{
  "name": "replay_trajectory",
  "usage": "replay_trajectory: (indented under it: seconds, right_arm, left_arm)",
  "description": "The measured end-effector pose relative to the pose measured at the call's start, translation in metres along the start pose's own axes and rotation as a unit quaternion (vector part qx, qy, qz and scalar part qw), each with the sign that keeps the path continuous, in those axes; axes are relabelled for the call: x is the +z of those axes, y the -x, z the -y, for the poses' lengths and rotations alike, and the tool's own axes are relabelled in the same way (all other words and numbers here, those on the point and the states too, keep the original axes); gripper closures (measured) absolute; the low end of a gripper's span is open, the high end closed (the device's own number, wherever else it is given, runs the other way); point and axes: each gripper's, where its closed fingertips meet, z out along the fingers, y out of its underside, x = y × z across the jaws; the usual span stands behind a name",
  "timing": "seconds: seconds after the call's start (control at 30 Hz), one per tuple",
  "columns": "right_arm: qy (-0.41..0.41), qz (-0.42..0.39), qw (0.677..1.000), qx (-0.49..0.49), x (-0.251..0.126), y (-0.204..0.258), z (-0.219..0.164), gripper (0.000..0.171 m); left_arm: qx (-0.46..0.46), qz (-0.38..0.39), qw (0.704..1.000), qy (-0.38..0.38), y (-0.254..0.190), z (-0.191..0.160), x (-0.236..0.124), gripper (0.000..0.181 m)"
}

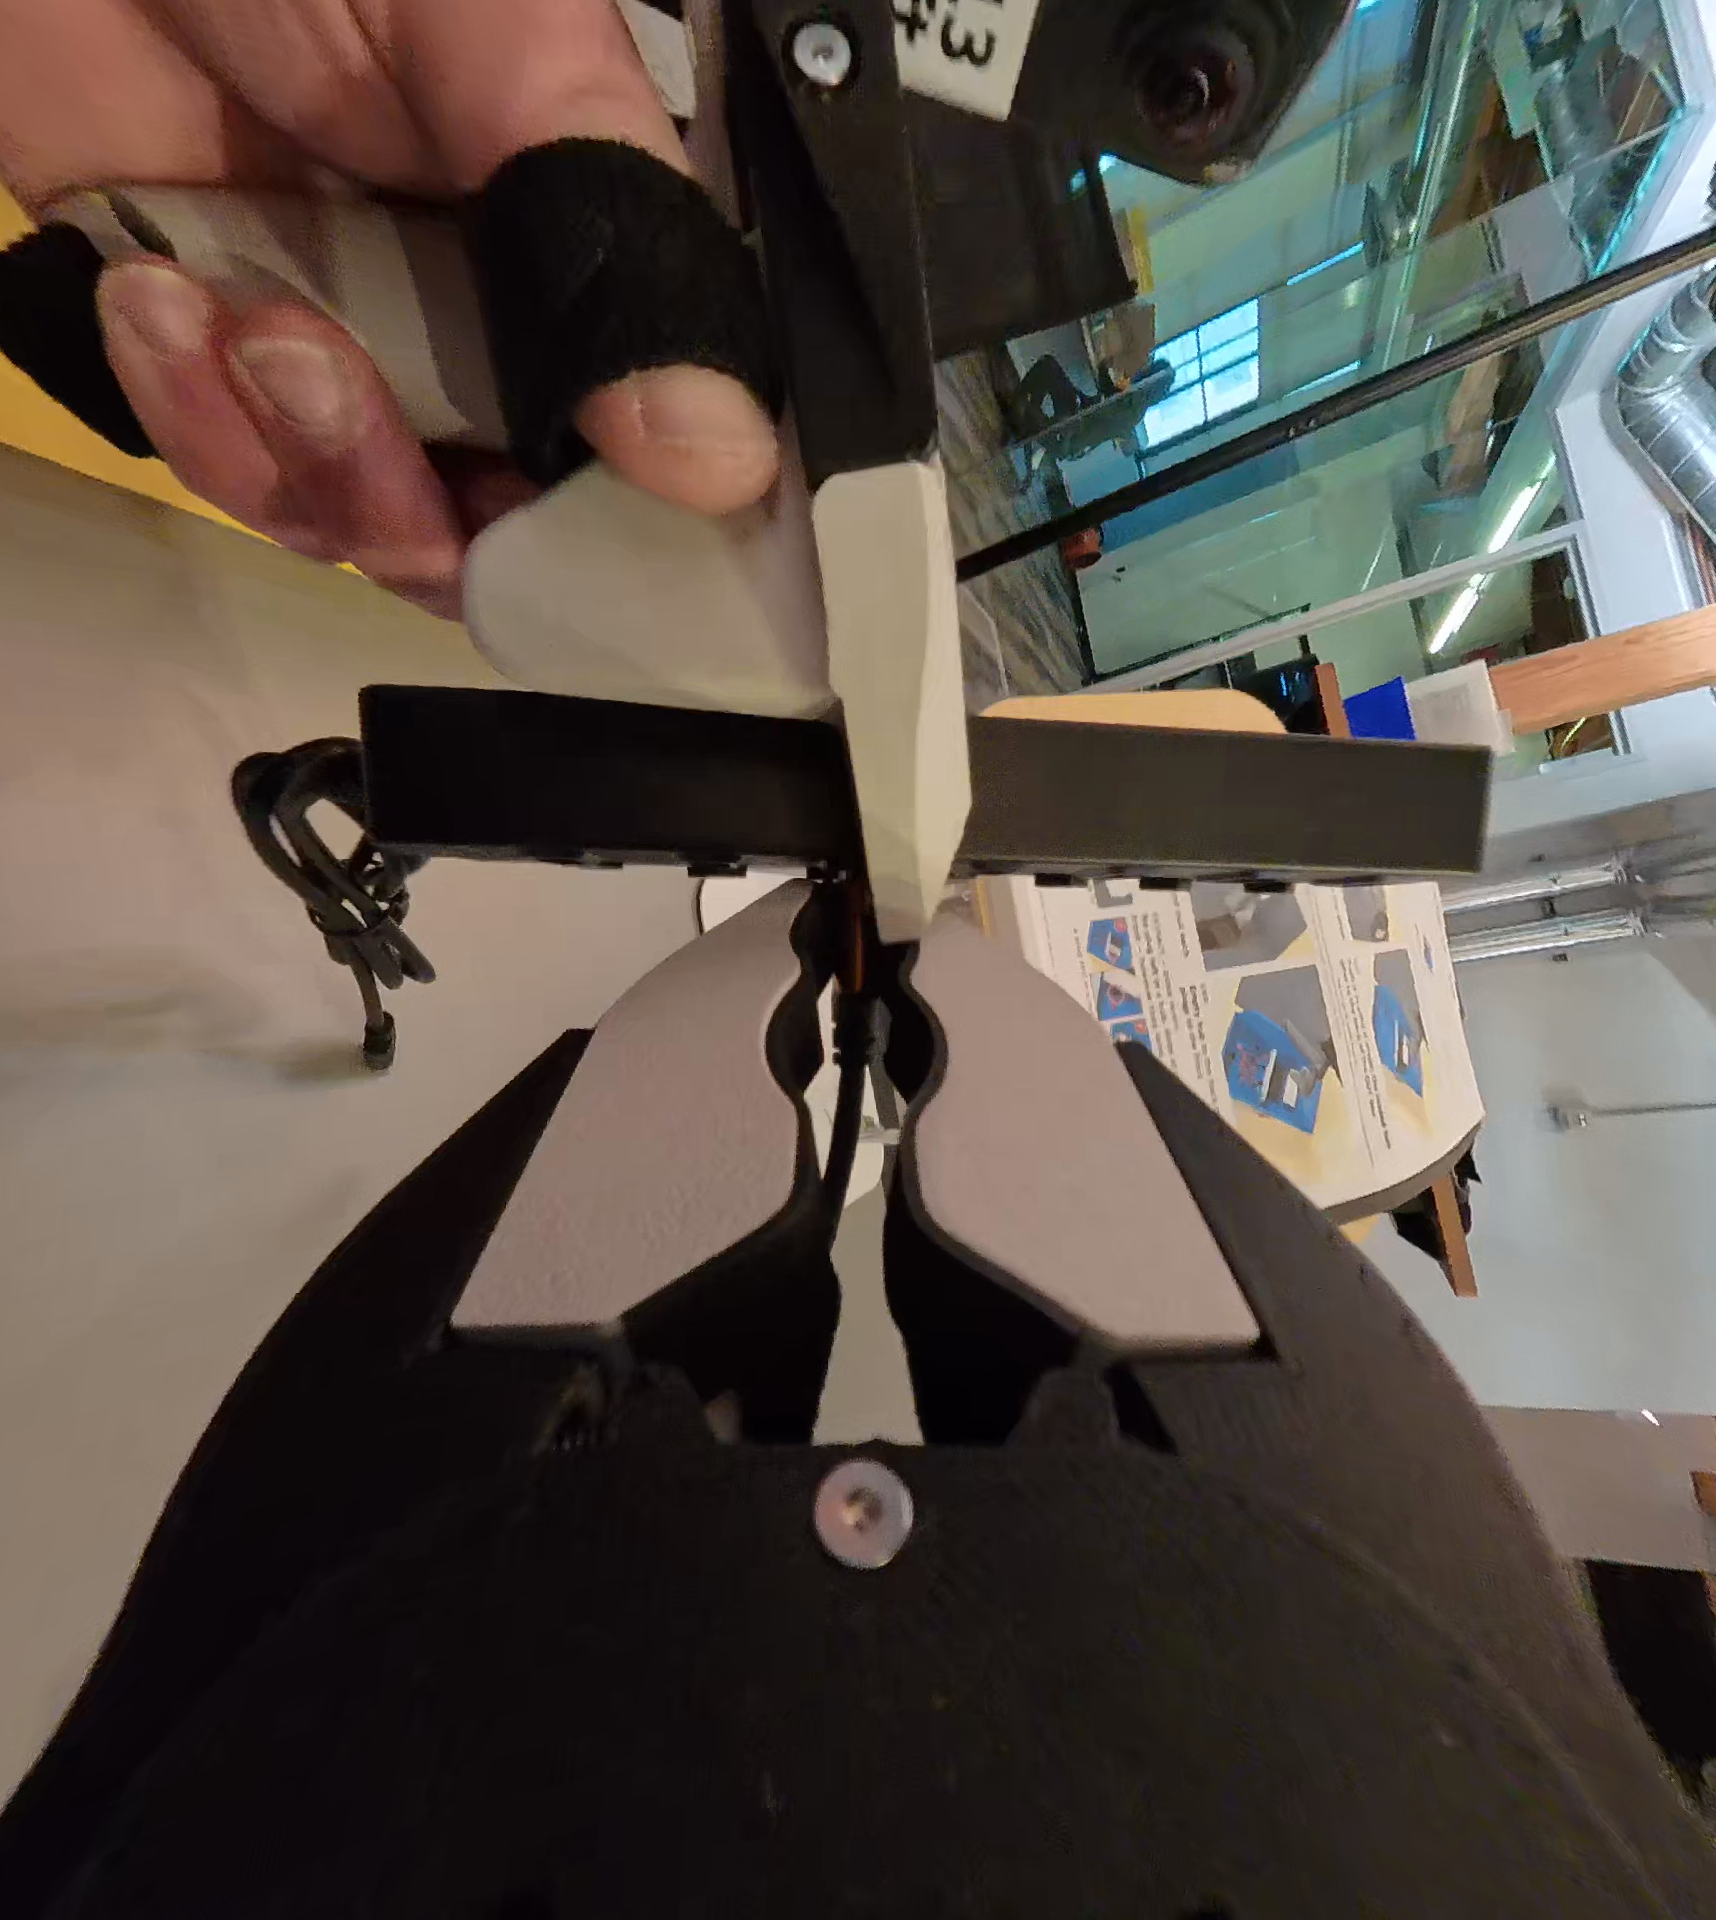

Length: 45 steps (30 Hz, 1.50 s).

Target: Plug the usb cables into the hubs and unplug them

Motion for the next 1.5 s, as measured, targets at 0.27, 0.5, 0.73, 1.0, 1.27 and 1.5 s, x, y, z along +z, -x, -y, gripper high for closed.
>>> replay_trajectory:
  seconds: [0.27,0.5,0.73,1.0,1.27,1.5]
  right_arm:
    - [-0.013,0.018,1.000,-0.014,-0.011,-0.004,0.003,0.164]
    - [0.011,0.000,0.998,0.062,-0.037,-0.047,-0.042,0.165]
    - [0.056,-0.092,0.981,0.162,-0.075,-0.122,-0.124,0.165]
    - [0.067,-0.211,0.902,0.371,-0.099,-0.171,-0.271,0.164]
    - [0.189,-0.158,0.848,0.470,-0.066,-0.102,-0.381,0.164]
    - [0.401,-0.067,0.785,0.468,-0.078,-0.038,-0.440,0.120]
  left_arm:
    - [0.009,-0.029,0.999,-0.023,-0.010,0.003,0.001,0.127]
    - [0.000,0.010,0.997,-0.077,0.014,0.032,-0.048,0.127]
    - [0.032,0.003,0.998,-0.062,-0.001,0.032,-0.036,0.127]
    - [0.019,0.005,0.998,-0.062,0.007,0.030,-0.036,0.127]
    - [0.017,0.005,0.999,-0.042,0.010,0.021,-0.029,0.127]
    - [0.003,0.009,0.999,-0.042,0.016,0.017,-0.027,0.127]
